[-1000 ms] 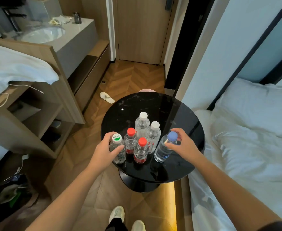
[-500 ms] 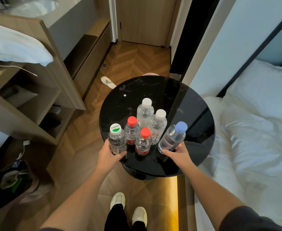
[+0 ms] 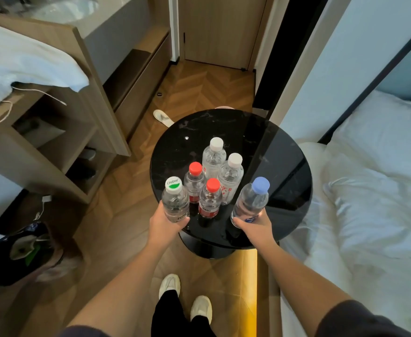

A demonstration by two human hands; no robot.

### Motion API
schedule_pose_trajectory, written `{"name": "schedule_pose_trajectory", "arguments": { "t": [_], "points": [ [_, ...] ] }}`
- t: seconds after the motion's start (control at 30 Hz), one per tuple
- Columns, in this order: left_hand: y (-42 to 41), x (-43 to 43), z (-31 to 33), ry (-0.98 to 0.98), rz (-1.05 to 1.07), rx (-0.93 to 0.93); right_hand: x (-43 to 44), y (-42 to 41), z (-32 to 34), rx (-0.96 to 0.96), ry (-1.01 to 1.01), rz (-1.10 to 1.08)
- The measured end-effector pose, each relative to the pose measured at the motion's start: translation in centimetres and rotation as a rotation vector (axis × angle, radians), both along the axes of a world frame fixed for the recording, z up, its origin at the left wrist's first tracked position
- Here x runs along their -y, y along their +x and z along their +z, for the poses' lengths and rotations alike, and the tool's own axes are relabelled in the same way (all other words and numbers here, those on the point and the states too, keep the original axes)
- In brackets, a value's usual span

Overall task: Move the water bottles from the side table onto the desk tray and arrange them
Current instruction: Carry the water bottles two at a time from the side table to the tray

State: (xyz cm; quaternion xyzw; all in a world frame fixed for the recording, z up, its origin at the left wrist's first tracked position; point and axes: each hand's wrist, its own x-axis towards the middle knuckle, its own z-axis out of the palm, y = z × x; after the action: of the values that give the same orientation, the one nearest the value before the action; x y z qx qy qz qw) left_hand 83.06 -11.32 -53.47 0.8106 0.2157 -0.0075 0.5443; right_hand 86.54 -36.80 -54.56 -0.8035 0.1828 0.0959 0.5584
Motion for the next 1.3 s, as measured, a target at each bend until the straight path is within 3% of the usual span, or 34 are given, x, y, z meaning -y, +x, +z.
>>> {"name": "schedule_pose_trajectory", "arguments": {
  "t": [0.37, 0.6, 0.93, 1.3],
  "points": [
    [-4.7, 1.0, 6.2, 0.002, 0.033, 0.080, -3.3, -4.0, 5.0, 0.165, -0.040, 0.261],
    [-10.0, -2.8, 8.7, 0.004, 0.217, 0.149, -10.1, -4.9, 7.7, 0.213, -0.006, 0.440],
    [-26.4, -11.1, 13.5, 0.065, 0.702, 0.377, -24.2, -11.9, 12.8, 0.235, 0.116, 0.851],
    [-42.7, -14.5, 18.3, 0.136, 1.318, 0.433, -38.8, -22.3, 19.6, 0.269, 0.341, 1.366]
  ]
}}
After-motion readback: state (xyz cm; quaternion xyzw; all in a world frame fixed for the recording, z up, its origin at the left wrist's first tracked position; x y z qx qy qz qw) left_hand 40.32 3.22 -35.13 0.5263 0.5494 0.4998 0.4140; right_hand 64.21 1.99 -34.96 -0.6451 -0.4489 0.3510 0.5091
